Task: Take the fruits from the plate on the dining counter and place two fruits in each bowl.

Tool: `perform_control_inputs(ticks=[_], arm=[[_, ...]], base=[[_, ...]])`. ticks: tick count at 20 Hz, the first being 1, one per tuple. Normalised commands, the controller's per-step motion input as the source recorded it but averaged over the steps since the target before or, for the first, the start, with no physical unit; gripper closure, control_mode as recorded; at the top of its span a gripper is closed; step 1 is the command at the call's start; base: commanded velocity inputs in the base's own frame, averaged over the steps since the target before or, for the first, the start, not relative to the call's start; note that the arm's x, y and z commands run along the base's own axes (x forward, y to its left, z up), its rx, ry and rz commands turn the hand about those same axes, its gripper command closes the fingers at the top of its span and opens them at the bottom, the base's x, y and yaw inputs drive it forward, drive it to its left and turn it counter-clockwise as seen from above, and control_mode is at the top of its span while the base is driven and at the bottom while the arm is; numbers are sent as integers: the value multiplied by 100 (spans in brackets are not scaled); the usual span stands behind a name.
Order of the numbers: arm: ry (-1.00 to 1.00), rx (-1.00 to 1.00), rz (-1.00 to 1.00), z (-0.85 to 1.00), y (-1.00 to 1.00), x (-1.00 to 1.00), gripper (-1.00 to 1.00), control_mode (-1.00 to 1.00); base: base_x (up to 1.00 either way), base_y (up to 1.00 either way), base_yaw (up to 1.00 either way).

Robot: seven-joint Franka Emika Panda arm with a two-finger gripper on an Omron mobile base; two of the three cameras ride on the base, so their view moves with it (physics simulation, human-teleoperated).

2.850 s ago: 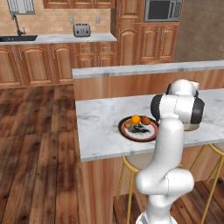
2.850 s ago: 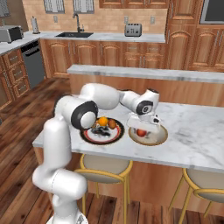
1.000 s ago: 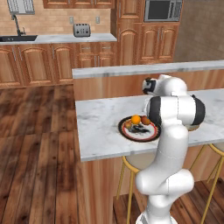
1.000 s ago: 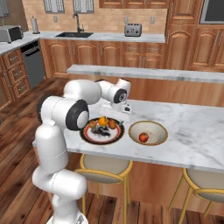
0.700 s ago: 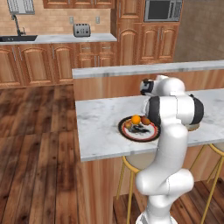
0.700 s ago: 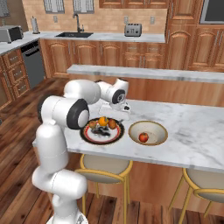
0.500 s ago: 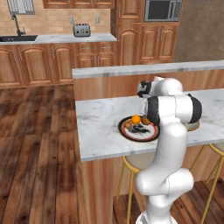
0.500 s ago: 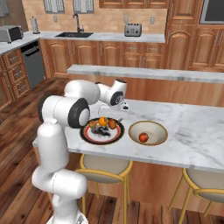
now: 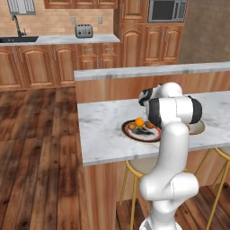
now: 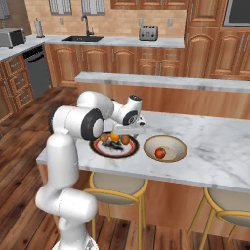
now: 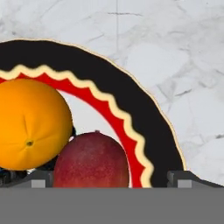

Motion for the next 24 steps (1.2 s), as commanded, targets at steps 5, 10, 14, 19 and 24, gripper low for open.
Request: perform_control_inputs(ticks=[5,10,14,19,24], arm=[[-1,0,0,-13,0,0,-100,-100],[0,0,0,0,0,-17,-100,-100],[0,0,0,0,0,-29,-100,-100],[0,0,0,-1,4,-26,-100,-100],[1,0,0,0,10,-3,-100,-100]], base=[[0,0,0],[0,0,0],[0,0,0],[0,0,0],[0,0,0]])
